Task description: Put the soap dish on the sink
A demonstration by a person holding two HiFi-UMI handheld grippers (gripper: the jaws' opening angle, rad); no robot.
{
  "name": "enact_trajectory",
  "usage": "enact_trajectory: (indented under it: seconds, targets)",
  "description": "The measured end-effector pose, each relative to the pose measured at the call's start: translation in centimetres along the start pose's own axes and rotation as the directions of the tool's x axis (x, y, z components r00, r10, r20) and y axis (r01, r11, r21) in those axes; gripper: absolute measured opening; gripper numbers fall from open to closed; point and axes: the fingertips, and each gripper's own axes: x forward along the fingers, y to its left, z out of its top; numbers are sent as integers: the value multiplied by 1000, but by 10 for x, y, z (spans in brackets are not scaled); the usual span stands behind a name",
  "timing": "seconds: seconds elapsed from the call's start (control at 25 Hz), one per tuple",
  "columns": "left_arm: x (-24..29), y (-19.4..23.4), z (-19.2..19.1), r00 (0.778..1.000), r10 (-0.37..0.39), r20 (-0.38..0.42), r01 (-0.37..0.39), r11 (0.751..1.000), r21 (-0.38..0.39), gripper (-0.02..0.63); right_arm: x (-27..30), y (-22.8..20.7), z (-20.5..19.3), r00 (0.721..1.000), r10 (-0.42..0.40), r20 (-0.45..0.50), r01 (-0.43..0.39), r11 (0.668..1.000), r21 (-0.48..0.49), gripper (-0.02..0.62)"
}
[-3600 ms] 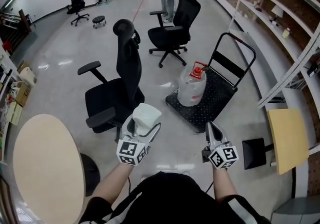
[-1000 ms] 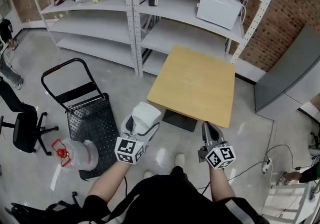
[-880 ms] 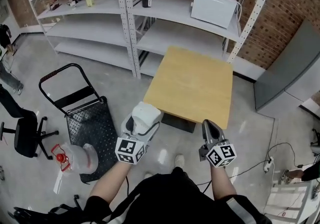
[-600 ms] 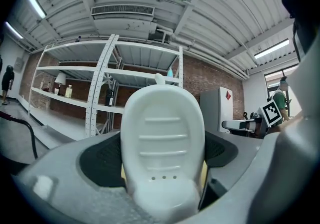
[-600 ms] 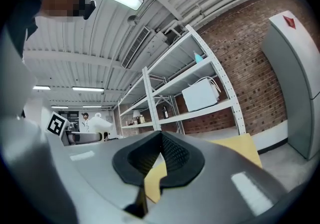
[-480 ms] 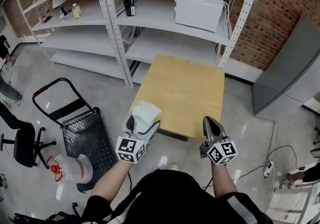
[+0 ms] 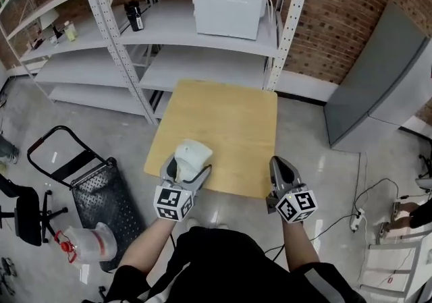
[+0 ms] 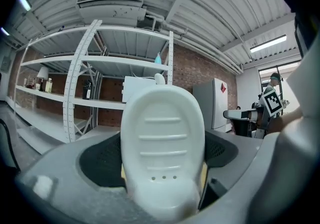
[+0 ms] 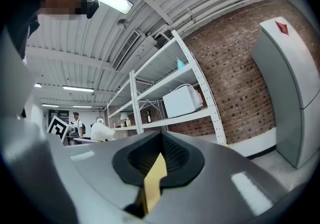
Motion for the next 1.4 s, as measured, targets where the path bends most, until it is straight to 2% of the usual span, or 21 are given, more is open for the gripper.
enact_trajectory:
  seconds: [0.2, 0.36, 0.56, 0.76, 1.04, 1.24, 1.4]
  targets:
    - [21, 3, -24, 997, 3, -82, -3, 1000, 0, 466, 2, -23, -29, 996, -52, -73, 53, 998, 21, 5]
    - [45, 19, -56, 985, 2, -173, -2, 1000, 0, 466, 16, -33, -58, 987, -68, -146, 71, 997, 18, 5]
    - [76, 35, -80, 966, -28, -259, 21, 999, -27, 466, 40, -44, -74, 977, -96, -188, 102, 994, 24, 6]
    - [102, 39, -121, 901, -69, -429, 43, 997, -70, 466, 55, -57, -93, 961, -126, -245, 144, 988, 59, 6]
    - [129, 61, -158, 846, -83, -526, 48, 996, -81, 466, 75, -73, -123, 936, -161, -312, 199, 976, 91, 6]
    - [141, 76, -188, 772, -99, -628, 54, 994, -91, 466, 96, -74, -145, 920, -157, -360, 208, 972, 106, 6]
    - [147, 86, -204, 728, -100, -678, 60, 995, -82, 468, 109, -67, -157, 911, -135, -390, 194, 974, 117, 6]
